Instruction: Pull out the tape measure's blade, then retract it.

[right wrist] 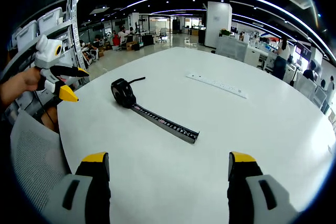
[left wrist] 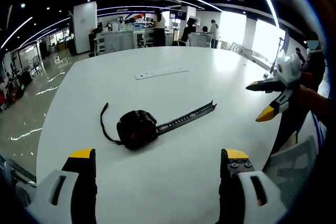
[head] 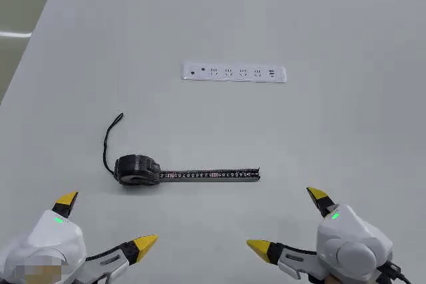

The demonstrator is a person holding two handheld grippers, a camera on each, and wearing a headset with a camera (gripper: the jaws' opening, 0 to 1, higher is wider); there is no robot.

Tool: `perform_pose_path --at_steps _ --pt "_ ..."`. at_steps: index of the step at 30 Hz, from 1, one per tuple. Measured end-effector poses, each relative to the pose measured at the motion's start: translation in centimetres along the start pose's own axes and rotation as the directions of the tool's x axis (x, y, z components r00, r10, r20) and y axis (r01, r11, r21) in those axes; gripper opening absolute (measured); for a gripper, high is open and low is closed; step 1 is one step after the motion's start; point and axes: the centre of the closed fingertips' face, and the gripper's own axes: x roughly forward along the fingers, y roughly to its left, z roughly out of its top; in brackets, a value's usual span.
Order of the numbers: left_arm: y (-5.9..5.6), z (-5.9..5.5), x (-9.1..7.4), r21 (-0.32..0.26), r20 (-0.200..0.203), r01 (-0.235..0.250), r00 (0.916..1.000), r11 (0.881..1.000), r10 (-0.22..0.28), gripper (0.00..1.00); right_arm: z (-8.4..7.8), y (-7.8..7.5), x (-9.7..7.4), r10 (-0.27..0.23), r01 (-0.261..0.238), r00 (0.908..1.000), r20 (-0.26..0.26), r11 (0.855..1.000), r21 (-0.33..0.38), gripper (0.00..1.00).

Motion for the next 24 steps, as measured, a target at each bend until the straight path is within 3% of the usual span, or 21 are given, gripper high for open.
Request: perform_pose_path --at_steps 5,9,18,24 --pt "-0.5 -0.3 0.1 0.007 -0.021 -0.018 0.9996 1.000 0.018 0.99 -0.2 0.4 -0.1 -0.031 0.031 0.9995 0.003 0.999 -0.021 0.96" --pt "-0.6 -0.1 -0.1 -0.013 -0.005 -0.030 0.9995 0.999 0.030 0.99 0.1 0.7 -0.1 -0.027 0.027 0.9995 0.017 0.999 0.022 0.97" --pt "0.3 0.6 -0.5 -0.022 0.030 -0.090 0.9954 0.996 0.091 0.99 0.9 1.1 0.1 -0.032 0.030 0.9987 0.040 0.999 0.035 0.96" --pt "0.4 0.4 -0.4 -0.046 0.028 -0.115 0.9928 0.992 0.116 0.99 0.8 1.4 0.0 -0.024 0.023 0.9990 0.038 0.999 0.024 0.97"
